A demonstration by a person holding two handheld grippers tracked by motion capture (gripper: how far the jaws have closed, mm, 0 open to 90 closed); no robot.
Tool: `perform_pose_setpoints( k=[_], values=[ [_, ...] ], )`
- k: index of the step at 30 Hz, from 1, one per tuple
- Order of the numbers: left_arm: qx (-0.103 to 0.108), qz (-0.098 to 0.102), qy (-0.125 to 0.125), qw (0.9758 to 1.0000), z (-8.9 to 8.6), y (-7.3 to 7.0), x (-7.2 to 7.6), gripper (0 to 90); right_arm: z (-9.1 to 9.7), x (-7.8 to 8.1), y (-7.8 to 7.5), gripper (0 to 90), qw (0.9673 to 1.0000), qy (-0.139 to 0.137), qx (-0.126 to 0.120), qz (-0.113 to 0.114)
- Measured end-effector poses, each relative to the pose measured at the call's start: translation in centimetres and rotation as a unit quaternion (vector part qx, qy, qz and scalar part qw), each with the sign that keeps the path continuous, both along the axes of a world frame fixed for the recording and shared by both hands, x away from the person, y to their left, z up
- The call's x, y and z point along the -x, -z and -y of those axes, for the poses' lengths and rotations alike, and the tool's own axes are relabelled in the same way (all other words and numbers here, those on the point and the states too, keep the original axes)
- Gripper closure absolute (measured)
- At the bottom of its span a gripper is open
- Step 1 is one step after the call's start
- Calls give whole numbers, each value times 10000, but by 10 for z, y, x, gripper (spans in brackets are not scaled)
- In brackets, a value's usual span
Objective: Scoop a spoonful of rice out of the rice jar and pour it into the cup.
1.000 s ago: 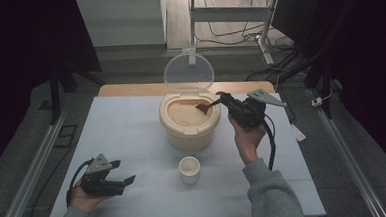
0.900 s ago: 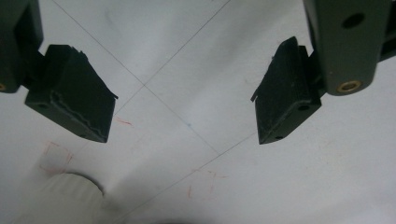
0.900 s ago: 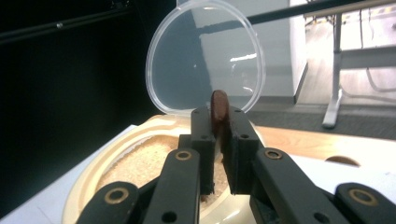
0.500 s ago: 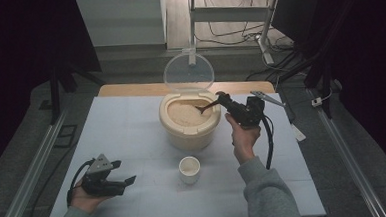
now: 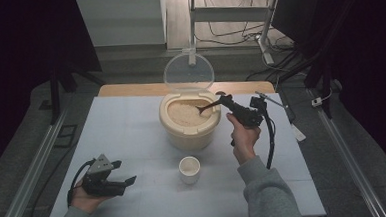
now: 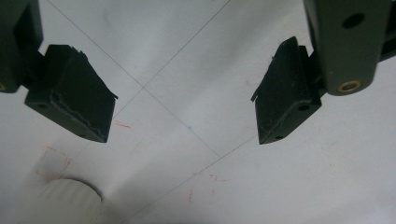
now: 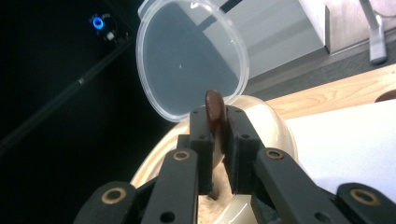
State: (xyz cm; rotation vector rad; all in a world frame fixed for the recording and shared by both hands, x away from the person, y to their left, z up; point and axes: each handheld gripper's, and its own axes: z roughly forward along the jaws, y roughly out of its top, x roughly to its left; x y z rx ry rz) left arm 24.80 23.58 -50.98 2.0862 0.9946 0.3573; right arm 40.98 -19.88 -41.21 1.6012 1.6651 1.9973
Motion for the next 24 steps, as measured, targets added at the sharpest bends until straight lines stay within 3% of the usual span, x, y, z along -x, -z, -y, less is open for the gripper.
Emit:
perform_pose_setpoints(
  k=[3,8,24],
  values=[
    [5,7,3,10000,0,0,0,204,3,-1,1,839,9998,-57,-179,-81],
    [-10,1,8,10000,1,0,0,203,3,0,1,839,9999,-26,-127,-74],
    [-68,15,9,10000,1,0,0,203,19,0,-1,839,9978,150,-565,-313]
  ],
)
